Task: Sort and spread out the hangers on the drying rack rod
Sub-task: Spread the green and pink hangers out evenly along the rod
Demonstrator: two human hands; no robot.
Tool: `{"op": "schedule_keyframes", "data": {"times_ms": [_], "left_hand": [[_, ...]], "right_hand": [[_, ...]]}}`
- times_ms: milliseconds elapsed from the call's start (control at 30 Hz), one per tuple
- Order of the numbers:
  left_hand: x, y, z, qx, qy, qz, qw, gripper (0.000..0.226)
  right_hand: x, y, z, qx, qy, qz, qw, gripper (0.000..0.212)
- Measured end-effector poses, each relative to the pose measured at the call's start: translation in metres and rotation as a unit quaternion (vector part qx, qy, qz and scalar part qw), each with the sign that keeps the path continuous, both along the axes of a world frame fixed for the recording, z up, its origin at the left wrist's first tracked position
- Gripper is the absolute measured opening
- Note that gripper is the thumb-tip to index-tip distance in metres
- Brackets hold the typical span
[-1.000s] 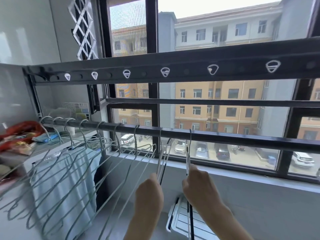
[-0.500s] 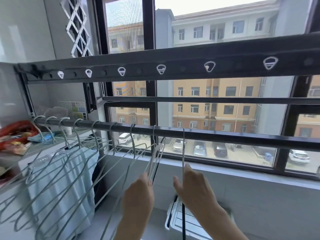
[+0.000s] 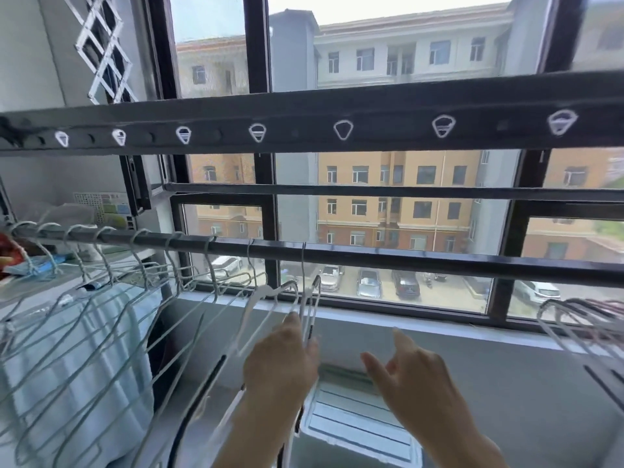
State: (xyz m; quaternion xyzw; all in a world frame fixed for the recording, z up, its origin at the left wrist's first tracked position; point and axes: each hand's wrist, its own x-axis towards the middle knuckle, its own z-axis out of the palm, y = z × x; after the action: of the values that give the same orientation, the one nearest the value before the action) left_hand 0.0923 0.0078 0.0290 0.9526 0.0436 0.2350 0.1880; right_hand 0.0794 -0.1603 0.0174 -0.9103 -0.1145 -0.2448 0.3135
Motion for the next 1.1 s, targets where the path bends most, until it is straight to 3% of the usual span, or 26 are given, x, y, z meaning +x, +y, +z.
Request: {"op": "schedule_keyframes", "data": {"times_ms": [67, 233, 367, 567, 733, 900, 1033, 1100], "left_hand": [[0.009, -0.003, -0.007, 0.020, 0.005, 0.027, 0.999, 0.028], [0.016, -0.010, -0.012, 0.072, -0.011, 0.046, 0.996, 0.024], [0.020, -0.004, -0.016, 0.067, -0.029, 0.032, 0.997, 0.021], [0.027, 0.015, -0.019, 0.032, -0.030, 0.021, 0.999, 0.022], [0.028, 0.025, -0.021, 0.052, -0.034, 0.030, 0.998, 0.022], [0.030, 0.032, -0.022, 0.085, -0.043, 0.064, 0.993, 0.022], [0.021, 0.032, -0.015, 0.105, -0.029, 0.089, 0.990, 0.023], [0.011, 0.024, -0.007, 0.111, -0.028, 0.119, 0.986, 0.039]], "right_hand": [[-0.009, -0.019, 0.003, -0.007, -0.007, -0.007, 1.000, 0.062], [-0.023, -0.043, -0.001, 0.000, -0.009, -0.021, 1.000, 0.073], [-0.027, -0.048, -0.009, 0.005, 0.013, -0.018, 1.000, 0.109], [-0.027, -0.056, -0.013, 0.027, 0.036, -0.034, 0.998, 0.063], [-0.032, -0.061, -0.018, 0.041, 0.026, -0.019, 0.999, 0.084], [-0.034, -0.077, -0.020, 0.063, 0.036, -0.034, 0.997, 0.056], [-0.043, -0.095, -0.014, 0.063, 0.035, -0.045, 0.996, 0.084], [-0.048, -0.107, -0.014, 0.057, 0.018, -0.072, 0.996, 0.098]]}}
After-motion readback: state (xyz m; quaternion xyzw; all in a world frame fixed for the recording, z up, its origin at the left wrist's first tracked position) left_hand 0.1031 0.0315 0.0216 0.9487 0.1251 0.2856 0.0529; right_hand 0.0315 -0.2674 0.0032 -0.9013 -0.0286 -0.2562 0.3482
